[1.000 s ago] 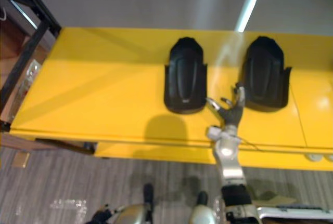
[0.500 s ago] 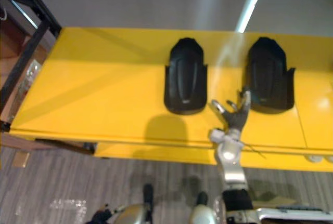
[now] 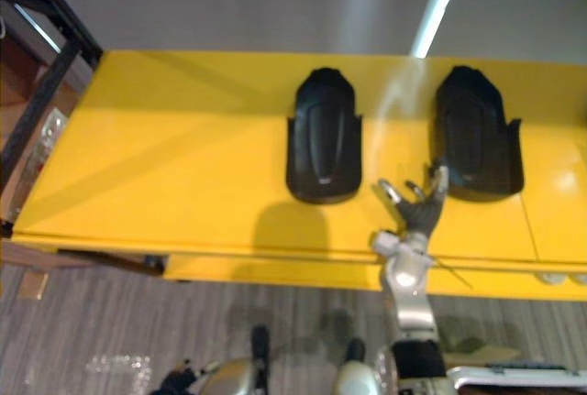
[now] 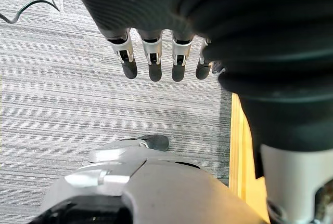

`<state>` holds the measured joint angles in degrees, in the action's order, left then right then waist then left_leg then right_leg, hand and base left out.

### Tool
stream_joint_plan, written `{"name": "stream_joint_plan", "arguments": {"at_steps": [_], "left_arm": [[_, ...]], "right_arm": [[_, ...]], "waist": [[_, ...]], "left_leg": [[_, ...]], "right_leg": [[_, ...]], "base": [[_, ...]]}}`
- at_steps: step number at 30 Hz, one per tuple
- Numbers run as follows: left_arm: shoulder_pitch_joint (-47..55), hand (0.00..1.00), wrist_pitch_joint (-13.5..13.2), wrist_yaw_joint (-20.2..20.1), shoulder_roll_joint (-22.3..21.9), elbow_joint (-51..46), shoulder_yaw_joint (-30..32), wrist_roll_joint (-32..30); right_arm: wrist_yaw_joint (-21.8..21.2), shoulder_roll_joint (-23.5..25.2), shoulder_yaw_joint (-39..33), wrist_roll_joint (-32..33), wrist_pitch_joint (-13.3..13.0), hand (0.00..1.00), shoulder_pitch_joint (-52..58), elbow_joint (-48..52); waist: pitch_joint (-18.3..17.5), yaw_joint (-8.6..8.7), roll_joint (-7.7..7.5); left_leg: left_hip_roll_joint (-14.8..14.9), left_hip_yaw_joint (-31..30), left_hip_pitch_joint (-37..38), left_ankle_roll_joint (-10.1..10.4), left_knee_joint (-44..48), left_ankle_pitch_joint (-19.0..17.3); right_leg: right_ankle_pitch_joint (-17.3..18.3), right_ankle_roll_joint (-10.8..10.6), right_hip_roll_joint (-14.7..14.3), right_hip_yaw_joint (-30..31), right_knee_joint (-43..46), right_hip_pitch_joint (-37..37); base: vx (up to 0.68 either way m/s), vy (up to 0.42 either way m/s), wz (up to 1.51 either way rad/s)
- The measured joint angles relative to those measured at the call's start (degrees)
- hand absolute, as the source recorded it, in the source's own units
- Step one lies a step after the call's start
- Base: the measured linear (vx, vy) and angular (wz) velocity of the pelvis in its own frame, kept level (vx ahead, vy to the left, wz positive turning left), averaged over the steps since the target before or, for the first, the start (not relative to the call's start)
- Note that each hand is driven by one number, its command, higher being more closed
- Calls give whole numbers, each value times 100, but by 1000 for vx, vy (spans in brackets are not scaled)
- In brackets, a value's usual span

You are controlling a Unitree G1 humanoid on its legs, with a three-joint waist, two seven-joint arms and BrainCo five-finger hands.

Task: Walk over and take plastic housings, then place them on the shelf

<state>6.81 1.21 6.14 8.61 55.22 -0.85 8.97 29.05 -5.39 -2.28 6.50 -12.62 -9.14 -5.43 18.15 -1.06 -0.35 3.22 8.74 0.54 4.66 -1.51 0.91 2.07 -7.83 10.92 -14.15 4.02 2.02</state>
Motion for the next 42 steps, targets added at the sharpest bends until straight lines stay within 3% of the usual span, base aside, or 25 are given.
{"name": "stream_joint_plan", "arguments": {"at_steps": [6, 9, 10, 13, 16, 17, 27, 37, 39, 42], "left_arm": [[-1, 0, 1, 0, 7, -1, 4, 1], [-1, 0, -19, 0, 10, -1, 7, -1], [-1, 0, -29, 0, 11, 0, 8, -4], [0, 0, -29, -1, 9, -1, 28, -42], [4, 0, -29, 1, 1, 5, 80, -53], [18, 0, -28, 3, 5, 5, 95, -59], [232, 0, 9, 0, 21, 208, 382, -290], [244, 0, -31, -13, -39, 448, 333, -269], [236, 0, -43, -10, -9, 450, 228, -257], [195, 0, -140, -10, 48, 444, -30, -251]], "right_arm": [[-54, 5, -14, 6, -22, 0, 16, 7], [-397, 8, -37, 174, -227, 0, 88, 8], [-751, -1, -34, 211, -342, 0, 145, 10], [-1171, 1, 33, 230, -510, 0, 247, 29], [-1177, 2, 228, 226, -591, 0, 370, 142], [-1168, 5, 429, 221, -631, 100, 508, 448], [-1353, 107, 1278, 121, -952, 100, 928, 1412], [-2161, -55, 2305, 79, -998, 100, 1176, 1864], [-2340, -87, 2432, 274, -930, 100, 1181, 1904], [-2563, -277, 2623, 524, -602, 100, 1280, 1996]], "waist": [[11, -10, -19], [13, -15, -26], [12, -15, -28], [5, -14, -39], [-10, -15, -63], [-39, -12, -85], [-542, 38, -328], [-691, 159, -74], [-692, 175, -74], [-692, 196, -78]], "left_leg": [[0, -2, -2, 0, 0, 0], [-3, -6, -10, 0, -3, 0], [-3, -9, -10, 0, -6, 0], [-2, -21, -7, -1, -15, 1], [-3, -21, 42, -1, -50, 3], [-3, -20, 82, 4, -100, 17], [-24, 9, 447, 14, -301, 33], [-1, 117, 326, 17, -337, 45], [2, 124, 300, 17, -329, 46], [-3, 130, 182, 18, -307, 48]], "right_leg": [[1, -2, 0, -1, 0, -2], [3, -4, 2, -4, -1, -7], [5, -8, 2, -6, -1, -7], [8, -12, 0, -18, -3, -2], [7, -13, 1, -20, -5, 28], [6, -14, -1, -24, -15, 49], [-7, -35, -3, -127, -172, 405], [-22, -32, -31, -13, -253, 254], [-49, -29, -38, 2, -252, 216], [-52, -23, -15, 28, -228, 80]], "base": [[0, 0, 0], [0, 0, 0], [0, 0, 0], [0, 0, 0], [0, 0, 0], [0, 0, 0], [15, 2, 0], [-30, 0, -5], [39, 1, -3], [41, 6, 1]]}}
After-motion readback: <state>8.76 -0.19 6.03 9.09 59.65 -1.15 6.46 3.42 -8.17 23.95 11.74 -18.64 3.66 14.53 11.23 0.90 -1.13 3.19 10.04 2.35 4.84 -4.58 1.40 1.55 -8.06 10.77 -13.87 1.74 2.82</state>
